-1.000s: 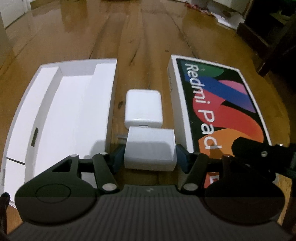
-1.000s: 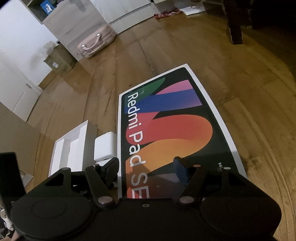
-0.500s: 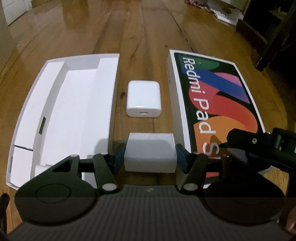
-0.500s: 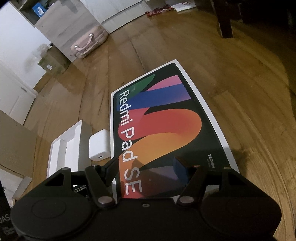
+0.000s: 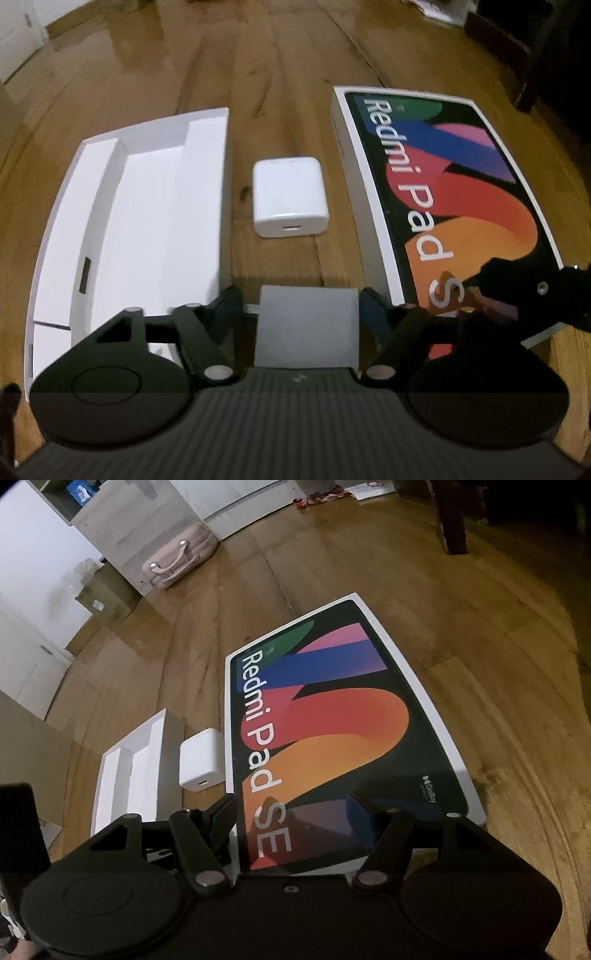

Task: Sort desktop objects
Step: 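Close the left gripper on the cube charger and lift it, then carry the cube charger into the white tray and open the left gripper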

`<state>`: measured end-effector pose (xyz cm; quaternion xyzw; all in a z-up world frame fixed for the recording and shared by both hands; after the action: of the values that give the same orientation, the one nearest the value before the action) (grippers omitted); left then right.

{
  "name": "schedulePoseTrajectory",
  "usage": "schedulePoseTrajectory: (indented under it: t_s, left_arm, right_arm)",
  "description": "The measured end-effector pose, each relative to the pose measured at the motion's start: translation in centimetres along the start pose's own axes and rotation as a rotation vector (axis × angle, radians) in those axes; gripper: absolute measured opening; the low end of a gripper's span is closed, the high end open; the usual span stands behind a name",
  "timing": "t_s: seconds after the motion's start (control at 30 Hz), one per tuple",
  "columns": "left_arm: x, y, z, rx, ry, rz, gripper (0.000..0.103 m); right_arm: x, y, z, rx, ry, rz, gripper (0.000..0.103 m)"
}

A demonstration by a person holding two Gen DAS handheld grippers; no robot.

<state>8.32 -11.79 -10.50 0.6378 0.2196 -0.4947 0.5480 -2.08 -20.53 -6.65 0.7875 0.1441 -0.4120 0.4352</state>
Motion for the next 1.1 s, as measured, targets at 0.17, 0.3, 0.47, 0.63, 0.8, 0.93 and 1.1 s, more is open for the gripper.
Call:
schedulePoseTrajectory:
  t_s: [0.17, 0.3, 0.47, 0.63, 0.8, 0.93, 1.1]
  left_arm:
    - [-0.5, -0.5, 0.2, 0.004, -0.015, 0.001, 0.057]
    - [-0.5, -0.6, 0.1, 0.005, -0.039, -0.001, 0.066]
    - [-0.7, -0.7, 0.0, 0.007, -0.036, -0.018, 0.058]
    - [-1.0, -0.9, -0.3, 0.011, -0.037, -0.028, 0.056]
    - [-2.5, -1.2, -0.5, -0.018, -0.05, -0.007, 0.056]
    - [-4.5, -1.1, -0.1, -0.017, -0.076, 0.038, 0.056]
    - [-5.2, -0.7, -1.2, -0.078, -0.116, 0.054, 0.056]
  right_arm:
    - [-0.5, 0.0, -0.6, -0.026, -0.037, -0.006, 0.071]
    - [-0.7, -0.1, -1.1, -0.035, -0.031, -0.001, 0.073]
    - [-0.3, -0.4, -1.7, -0.034, -0.032, -0.017, 0.073]
    - [-0.5, -0.4, -1.5, -0.017, -0.029, -0.02, 0.073]
    - [-1.1, -0.3, -0.7, 0.012, -0.033, -0.01, 0.073]
    - [-1.1, -0.3, -0.2, 0.033, -0.018, -0.006, 0.073]
    - [-1.0, -0.5, -0.1, 0.047, -0.014, -0.013, 0.073]
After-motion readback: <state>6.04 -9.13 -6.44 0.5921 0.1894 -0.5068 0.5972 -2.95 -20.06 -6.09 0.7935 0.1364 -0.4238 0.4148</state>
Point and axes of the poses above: each gripper's, at about its wrist camera, not at the fingertips, and x roughly the way its jaws point, z to its right, y to its top, the point moved 2 cm from there along x, roughly the way its jaws point, and after that the axes turned 8 degrees about -x, right-handed, at the moved point
